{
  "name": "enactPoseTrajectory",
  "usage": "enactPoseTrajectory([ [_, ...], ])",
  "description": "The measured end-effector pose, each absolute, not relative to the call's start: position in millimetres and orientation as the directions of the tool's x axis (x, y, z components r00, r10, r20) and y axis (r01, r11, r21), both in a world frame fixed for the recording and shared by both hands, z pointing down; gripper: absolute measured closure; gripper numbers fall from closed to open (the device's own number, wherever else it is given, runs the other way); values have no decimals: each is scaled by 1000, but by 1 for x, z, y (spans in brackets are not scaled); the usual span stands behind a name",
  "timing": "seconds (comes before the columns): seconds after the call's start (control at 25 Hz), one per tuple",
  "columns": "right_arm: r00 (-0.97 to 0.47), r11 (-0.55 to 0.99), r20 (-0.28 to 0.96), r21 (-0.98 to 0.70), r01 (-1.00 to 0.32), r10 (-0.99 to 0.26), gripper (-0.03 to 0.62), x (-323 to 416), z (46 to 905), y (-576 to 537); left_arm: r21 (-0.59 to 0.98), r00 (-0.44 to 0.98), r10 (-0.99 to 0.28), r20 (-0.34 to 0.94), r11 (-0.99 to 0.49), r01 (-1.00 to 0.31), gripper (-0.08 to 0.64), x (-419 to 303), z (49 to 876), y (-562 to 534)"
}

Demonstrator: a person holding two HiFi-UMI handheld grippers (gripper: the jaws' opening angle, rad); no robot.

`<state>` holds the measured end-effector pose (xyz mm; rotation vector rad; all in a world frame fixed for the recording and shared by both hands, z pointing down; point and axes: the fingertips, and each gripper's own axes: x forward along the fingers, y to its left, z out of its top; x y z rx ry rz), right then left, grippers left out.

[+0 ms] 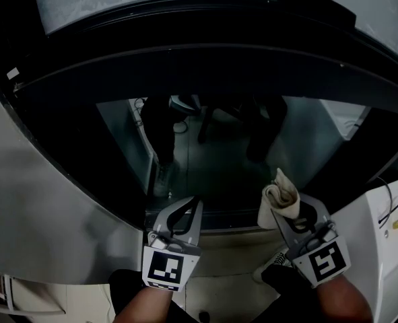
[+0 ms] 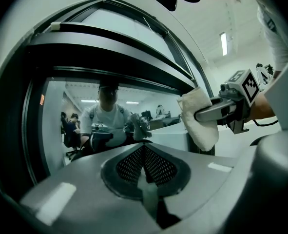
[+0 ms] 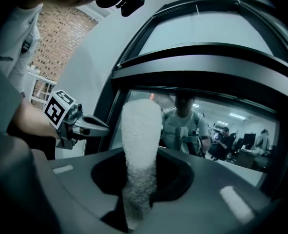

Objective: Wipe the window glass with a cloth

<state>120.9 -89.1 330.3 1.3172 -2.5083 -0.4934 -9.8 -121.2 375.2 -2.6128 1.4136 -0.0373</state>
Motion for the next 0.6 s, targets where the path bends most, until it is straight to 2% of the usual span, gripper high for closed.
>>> enactPoseTrajectory([
  [0.24,-559,527,27,376,-763,-829,500,97,315,-105,-158,555,-831,-38,-544,-824,543,-9,394,-127],
  [0.48,-578,494,-21,495,-715,-816,500,68,285,-118,-146,590,-808,-2,-583,-799,543,1,421,-128],
  [0.6,-529,409,-9,624,-666,-848,500,61,269,-125,-124,593,-805,-13,-587,-800,543,1,420,-128],
])
